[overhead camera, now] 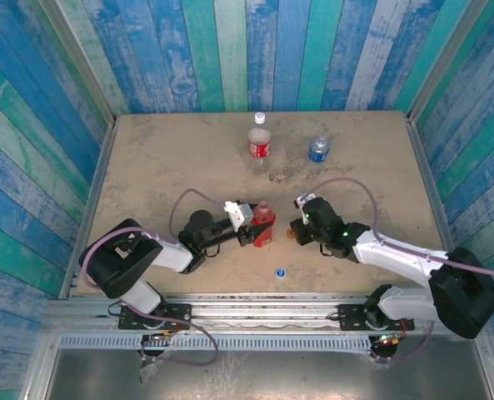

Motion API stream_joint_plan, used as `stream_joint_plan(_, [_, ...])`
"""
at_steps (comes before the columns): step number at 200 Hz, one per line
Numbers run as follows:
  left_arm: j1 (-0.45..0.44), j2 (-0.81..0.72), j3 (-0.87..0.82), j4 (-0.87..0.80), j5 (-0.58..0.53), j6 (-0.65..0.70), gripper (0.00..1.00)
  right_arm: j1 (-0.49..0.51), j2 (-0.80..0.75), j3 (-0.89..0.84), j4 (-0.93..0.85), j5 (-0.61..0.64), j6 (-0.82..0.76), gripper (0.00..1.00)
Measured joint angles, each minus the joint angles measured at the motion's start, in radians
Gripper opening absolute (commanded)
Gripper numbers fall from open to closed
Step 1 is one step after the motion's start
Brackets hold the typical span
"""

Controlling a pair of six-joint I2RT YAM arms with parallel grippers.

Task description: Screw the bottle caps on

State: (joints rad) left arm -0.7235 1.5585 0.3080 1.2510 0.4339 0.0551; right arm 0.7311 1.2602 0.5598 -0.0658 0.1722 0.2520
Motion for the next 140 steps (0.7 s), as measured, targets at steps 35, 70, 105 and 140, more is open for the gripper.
stream_joint_plan(35, [0.005,0.000,-0.005,0.005,0.003,-0.002,0.57,0.000,0.097,0.026,-0.014,-0.024,-0.008,0.57])
stream_joint_plan(70, [0.008,0.000,-0.005,0.006,0.007,-0.003,0.57,0.000,0.166,0.053,-0.015,-0.049,-0.014,0.50])
stream_joint_plan(105, [0.010,0.000,-0.005,0.005,0.011,-0.003,0.57,0.000,0.213,0.059,-0.005,-0.056,-0.021,0.45])
stream_joint_plan(140, [0.011,0.000,-0.005,0.005,0.014,-0.003,0.57,0.000,0.246,0.063,0.003,-0.061,-0.029,0.38])
